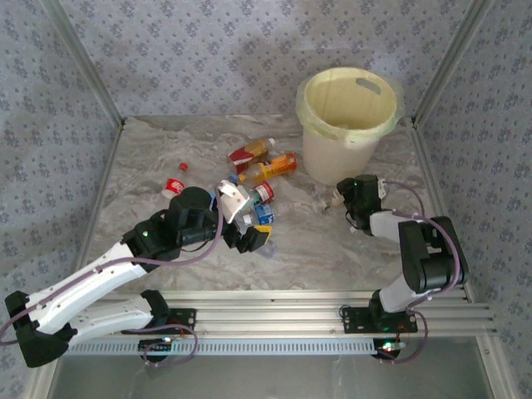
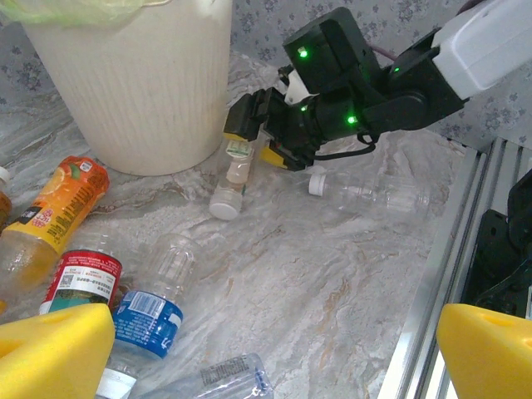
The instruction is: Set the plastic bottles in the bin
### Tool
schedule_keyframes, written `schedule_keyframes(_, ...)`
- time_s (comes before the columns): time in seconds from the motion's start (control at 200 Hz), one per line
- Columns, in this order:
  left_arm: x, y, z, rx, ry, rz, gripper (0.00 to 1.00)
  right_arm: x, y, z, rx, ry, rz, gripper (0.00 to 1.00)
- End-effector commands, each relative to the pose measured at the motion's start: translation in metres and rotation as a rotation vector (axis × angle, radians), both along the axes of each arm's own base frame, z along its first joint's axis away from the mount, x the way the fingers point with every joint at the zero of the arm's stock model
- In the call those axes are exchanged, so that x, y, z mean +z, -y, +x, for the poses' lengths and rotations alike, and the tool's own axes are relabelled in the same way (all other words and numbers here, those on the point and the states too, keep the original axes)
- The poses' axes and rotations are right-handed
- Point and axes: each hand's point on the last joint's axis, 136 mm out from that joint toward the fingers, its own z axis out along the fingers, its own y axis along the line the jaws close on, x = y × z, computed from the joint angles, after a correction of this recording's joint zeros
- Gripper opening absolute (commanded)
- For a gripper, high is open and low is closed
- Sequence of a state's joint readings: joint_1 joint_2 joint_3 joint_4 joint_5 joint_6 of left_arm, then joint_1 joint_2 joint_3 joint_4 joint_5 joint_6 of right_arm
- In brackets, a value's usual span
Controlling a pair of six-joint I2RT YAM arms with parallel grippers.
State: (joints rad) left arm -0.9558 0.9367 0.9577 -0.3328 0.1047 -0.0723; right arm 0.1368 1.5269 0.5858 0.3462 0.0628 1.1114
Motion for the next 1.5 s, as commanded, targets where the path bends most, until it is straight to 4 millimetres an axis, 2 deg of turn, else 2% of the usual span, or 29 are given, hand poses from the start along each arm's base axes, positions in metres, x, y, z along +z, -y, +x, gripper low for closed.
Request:
schedule_keyframes(0.0, 0.012, 0.004, -0.001, -0.009, 0.015, -0.044, 1.0, 0.006, 0.008, -0.013, 0.044, -0.016, -0.067, 0.69)
schedule_keyframes(0.355, 0.014, 0.008, -0.002, -0.022, 0.005, -0.056, 1.0, 0.053, 0.021, -0.039, 0.186, 0.032, -0.244, 0.69)
schedule_keyframes(0.59, 0.019, 0.012, -0.004, -0.036, -0.003, -0.078, 1.0, 0.101, 0.025, -0.057, 0.24, 0.118, -0.344, 0.69)
schedule_keyframes(0.879, 0.024, 0.021, -0.005, -0.063, -0.027, -0.121, 1.0, 0.179, 0.023, -0.071, 0.295, 0.261, -0.45, 0.69)
schedule_keyframes(1.169, 0.025, 0.029, -0.006, -0.082, -0.047, -0.138, 1.0, 0.261, 0.004, -0.075, 0.385, 0.433, -0.52, 0.69)
schedule_keyframes(1.404, 0.03, 0.036, -0.005, -0.094, -0.057, -0.177, 1.0, 0.336, -0.003, -0.067, 0.4, 0.583, -0.595, 0.69)
schedule_keyframes(1.469, 0.033, 0.038, -0.005, -0.096, -0.061, -0.201, 1.0, 0.355, -0.002, -0.06, 0.389, 0.615, -0.621, 0.69)
schedule_keyframes(1.489, 0.033, 0.039, -0.005, -0.099, -0.066, -0.208, 1.0, 0.354, -0.002, -0.056, 0.39, 0.611, -0.628, 0.69)
schedule_keyframes(1.499, 0.034, 0.039, -0.005, -0.1, -0.067, -0.212, 1.0, 0.366, -0.002, -0.056, 0.381, 0.635, -0.635, 0.69)
